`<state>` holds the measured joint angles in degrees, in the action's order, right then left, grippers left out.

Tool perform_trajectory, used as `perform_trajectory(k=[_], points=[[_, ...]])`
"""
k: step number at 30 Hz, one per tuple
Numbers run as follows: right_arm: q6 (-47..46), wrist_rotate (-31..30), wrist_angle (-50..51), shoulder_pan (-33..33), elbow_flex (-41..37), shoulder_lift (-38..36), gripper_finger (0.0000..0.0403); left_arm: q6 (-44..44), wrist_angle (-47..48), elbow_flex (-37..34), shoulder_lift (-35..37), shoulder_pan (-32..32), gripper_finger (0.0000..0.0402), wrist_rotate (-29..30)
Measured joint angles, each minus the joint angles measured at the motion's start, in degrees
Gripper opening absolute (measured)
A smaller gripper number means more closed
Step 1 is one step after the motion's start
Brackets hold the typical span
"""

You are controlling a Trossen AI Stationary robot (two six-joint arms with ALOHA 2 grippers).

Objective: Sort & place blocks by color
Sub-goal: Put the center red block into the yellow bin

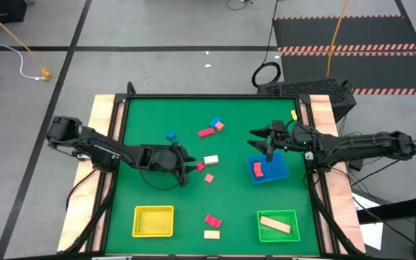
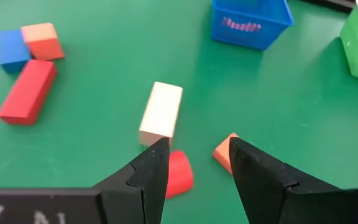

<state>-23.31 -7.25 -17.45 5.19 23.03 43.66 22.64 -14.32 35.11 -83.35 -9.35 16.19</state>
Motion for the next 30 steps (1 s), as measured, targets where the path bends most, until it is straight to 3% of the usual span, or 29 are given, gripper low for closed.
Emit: perform_trajectory(k=[16, 21, 30], points=[[0.0, -0.01, -0.88, 0.0, 0.0, 0.0, 0.0238, 1.08, 6.11, 8.89, -12.22, -3.58, 0.0168, 3.98], [0.0, -0.02, -1.14, 0.0, 0.0, 0.0, 0.0238, 2.22, 12.73, 12.55, -15.75, -3.51, 0.0172, 7.04], [0.0, -0.02, -1.15, 0.0, 0.0, 0.0, 0.0238, 3.76, 18.28, 16.13, -16.79, -2.52, 0.0257, 10.45]])
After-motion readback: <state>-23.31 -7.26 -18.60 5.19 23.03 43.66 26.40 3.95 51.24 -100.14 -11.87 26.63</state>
